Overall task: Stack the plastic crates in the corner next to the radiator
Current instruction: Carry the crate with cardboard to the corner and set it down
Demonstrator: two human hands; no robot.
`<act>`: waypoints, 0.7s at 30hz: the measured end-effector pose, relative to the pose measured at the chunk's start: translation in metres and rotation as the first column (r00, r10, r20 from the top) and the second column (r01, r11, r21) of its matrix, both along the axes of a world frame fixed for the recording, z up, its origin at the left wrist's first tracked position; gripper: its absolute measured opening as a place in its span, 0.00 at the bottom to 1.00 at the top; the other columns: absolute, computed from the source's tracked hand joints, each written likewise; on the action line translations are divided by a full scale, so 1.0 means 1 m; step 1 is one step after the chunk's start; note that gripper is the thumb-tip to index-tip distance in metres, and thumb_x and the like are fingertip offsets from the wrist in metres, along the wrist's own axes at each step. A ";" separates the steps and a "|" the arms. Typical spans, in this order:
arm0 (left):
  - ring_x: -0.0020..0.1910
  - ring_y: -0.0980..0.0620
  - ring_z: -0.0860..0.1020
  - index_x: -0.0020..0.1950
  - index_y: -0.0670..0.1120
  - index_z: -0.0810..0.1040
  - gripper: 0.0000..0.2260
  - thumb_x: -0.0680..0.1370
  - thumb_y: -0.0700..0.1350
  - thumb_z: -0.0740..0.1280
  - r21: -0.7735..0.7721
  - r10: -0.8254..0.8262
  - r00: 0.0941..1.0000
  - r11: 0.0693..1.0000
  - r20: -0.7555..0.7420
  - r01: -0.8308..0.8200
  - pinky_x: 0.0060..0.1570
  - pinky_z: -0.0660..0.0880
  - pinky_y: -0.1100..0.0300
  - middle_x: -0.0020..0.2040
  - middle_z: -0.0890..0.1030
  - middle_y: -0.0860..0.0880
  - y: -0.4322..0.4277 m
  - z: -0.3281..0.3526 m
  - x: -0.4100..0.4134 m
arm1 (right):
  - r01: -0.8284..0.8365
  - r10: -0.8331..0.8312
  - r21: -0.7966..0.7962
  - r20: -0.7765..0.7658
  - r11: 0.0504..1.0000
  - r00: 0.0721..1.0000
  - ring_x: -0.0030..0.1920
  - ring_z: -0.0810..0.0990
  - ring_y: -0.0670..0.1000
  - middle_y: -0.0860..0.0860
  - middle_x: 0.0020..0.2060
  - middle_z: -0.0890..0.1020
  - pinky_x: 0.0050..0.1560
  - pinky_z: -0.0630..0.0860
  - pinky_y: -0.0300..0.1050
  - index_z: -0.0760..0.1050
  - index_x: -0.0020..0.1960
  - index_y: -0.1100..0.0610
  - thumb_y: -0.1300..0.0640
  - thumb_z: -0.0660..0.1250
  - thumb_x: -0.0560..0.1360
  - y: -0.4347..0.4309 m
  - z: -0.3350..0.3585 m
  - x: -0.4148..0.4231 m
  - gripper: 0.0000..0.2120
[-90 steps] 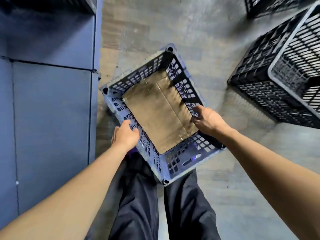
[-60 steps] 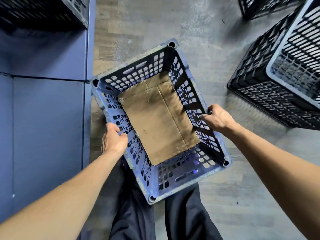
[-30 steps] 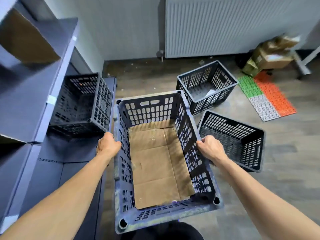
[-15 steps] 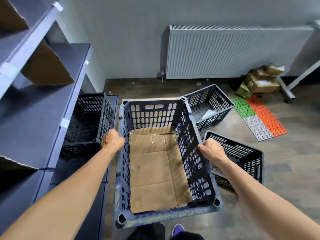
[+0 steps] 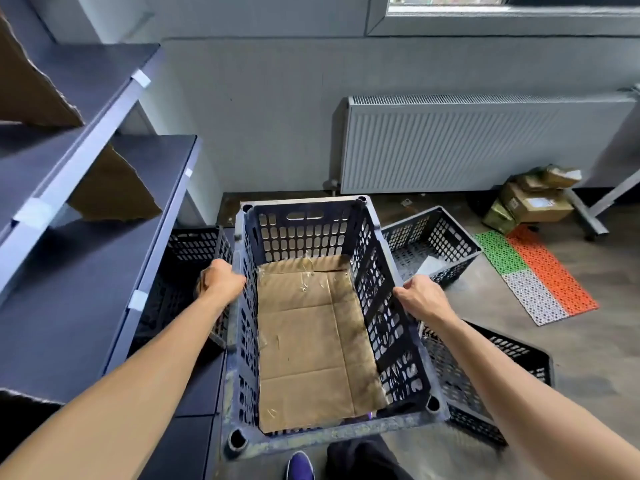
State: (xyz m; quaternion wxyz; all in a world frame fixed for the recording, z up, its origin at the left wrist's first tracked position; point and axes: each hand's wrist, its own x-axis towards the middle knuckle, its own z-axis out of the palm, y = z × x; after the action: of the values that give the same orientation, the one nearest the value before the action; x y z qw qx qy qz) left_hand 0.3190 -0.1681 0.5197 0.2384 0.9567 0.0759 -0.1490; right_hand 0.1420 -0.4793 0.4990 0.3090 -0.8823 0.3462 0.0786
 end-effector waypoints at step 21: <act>0.29 0.48 0.74 0.34 0.46 0.69 0.11 0.71 0.41 0.70 0.022 0.210 0.978 0.977 0.006 -0.211 0.31 0.68 0.61 0.30 0.73 0.46 -0.099 -0.006 0.153 | -0.187 0.186 -0.033 -0.026 0.982 0.982 0.28 0.73 0.56 0.53 0.24 0.73 0.31 0.69 0.44 0.66 0.28 0.57 0.54 0.65 0.69 -0.134 0.007 0.212 0.15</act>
State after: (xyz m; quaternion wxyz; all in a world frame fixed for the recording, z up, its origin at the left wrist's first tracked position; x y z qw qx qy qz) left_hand 0.4717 -0.2671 0.5134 0.2421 0.9461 0.1780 -0.1205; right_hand 0.3539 -0.6129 0.5056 0.2808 -0.9152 0.2669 0.1112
